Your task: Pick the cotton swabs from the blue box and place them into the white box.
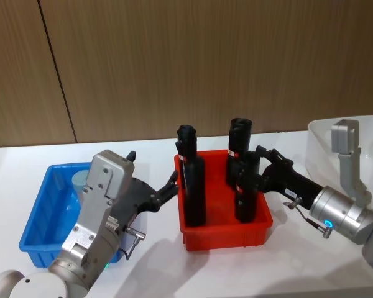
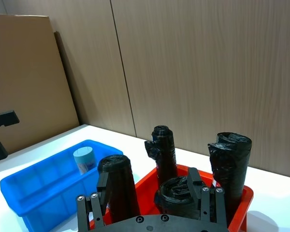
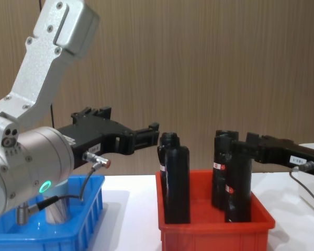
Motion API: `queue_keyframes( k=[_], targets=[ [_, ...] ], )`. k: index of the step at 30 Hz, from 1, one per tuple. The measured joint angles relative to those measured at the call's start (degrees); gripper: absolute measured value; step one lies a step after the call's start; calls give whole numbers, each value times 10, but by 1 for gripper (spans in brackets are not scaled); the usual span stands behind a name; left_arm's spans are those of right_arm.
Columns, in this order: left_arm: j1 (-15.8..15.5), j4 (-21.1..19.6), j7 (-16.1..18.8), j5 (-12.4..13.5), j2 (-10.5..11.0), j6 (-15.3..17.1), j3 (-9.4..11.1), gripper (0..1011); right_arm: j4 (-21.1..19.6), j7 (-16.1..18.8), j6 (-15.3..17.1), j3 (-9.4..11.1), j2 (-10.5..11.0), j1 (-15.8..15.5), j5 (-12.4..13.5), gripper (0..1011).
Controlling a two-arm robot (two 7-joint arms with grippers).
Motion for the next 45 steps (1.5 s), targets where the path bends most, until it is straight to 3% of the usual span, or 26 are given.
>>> queue_keyframes(
  k=[45],
  targets=[
    [0,0,0,0,0,0,0,1000,124,-1,-44,-3,-13,71,-23,1001]
  ],
)
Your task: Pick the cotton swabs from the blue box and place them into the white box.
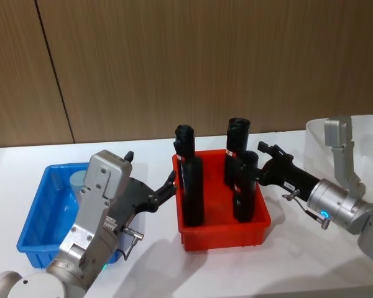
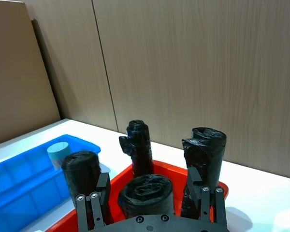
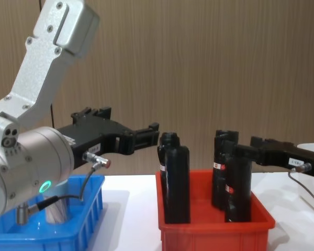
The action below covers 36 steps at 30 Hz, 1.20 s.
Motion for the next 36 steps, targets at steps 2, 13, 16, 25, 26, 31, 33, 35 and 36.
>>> queue_keyframes(
  k=[2,13,16,25,26,31,33,35,36],
  targets=[
    [0,0,0,0,0,0,0,1000,4,0,-1,0,0,2,-1,1001],
    [0,0,0,0,0,0,0,1000,30,-5,-10,2,-1,14,-7,1001],
    [0,0,0,0,0,0,0,1000,36,-5,-12,2,-1,17,-8,1002],
    [0,0,0,0,0,0,0,1000,58,-5,-19,-1,-4,28,-14,1001],
    [0,0,0,0,0,0,0,1000,63,-5,-20,-2,-4,30,-16,1001],
    [0,0,0,0,0,0,0,1000,79,-3,-26,-5,-7,38,-19,1001],
    [0,0,0,0,0,0,0,1000,86,0,-28,-6,-8,41,-20,1001],
    [0,0,0,0,0,0,0,1000,90,1,-30,-7,-9,43,-21,1001],
    [0,0,0,0,0,0,0,1000,94,2,-31,-8,-10,45,-21,1001]
  ],
)
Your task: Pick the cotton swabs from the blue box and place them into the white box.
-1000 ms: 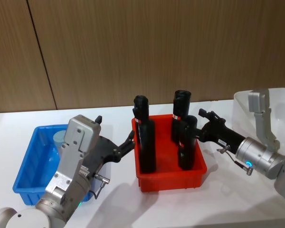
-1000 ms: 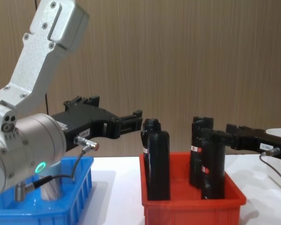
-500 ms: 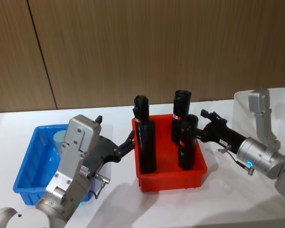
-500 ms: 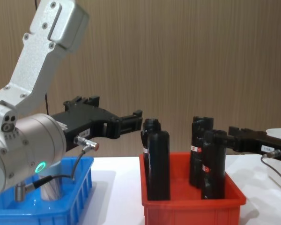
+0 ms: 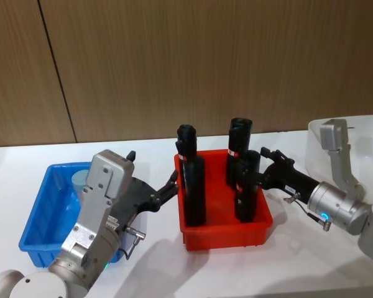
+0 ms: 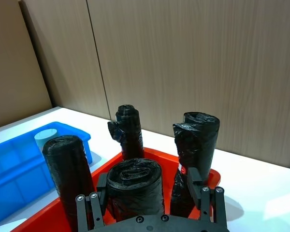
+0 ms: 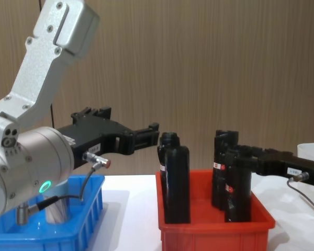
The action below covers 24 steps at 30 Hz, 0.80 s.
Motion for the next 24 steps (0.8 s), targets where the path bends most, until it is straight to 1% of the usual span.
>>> queue_keyframes(
  k=[8,11,12,15,17,18,19,22,24],
  targets=[
    [0,0,0,0,0,0,0,1000,12,5,-5,-4,-3,6,-2,1002],
    [0,0,0,0,0,0,0,1000,17,5,-6,-6,-4,9,-4,963],
    [0,0,0,0,0,0,0,1000,19,5,-7,-7,-5,10,-5,926],
    [0,0,0,0,0,0,0,1000,23,3,-9,-10,-6,13,-6,861],
    [0,0,0,0,0,0,0,1000,26,2,-10,-11,-7,15,-8,783],
    [0,0,0,0,0,0,0,1000,27,1,-10,-11,-8,16,-9,783],
    [0,0,0,0,0,0,0,1000,29,-1,-11,-12,-8,18,-10,731],
    [0,0,0,0,0,0,0,1000,34,-3,-12,-14,-10,21,-11,650],
    [0,0,0,0,0,0,0,1000,35,-4,-13,-14,-11,22,-11,577]
  ],
)
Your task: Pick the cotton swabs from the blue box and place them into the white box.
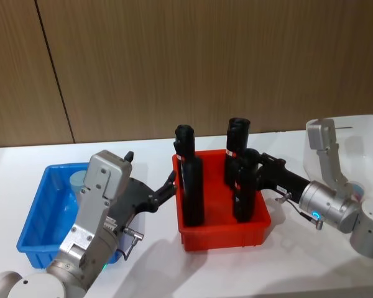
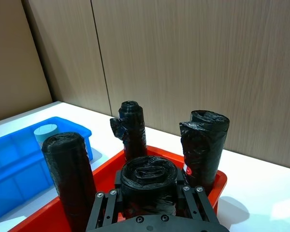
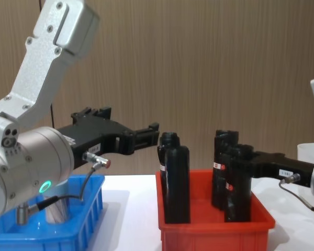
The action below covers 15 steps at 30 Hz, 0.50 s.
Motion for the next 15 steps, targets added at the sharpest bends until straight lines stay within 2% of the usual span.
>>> queue_keyframes(
  k=[7,10,15],
  targets=[
    [0,0,0,0,0,0,0,1000,-7,-4,1,0,0,0,1,522],
    [0,0,0,0,0,0,0,1000,-28,-7,6,1,2,-9,2,503],
    [0,0,0,0,0,0,0,1000,-96,-17,26,5,12,-36,11,475]
  ],
)
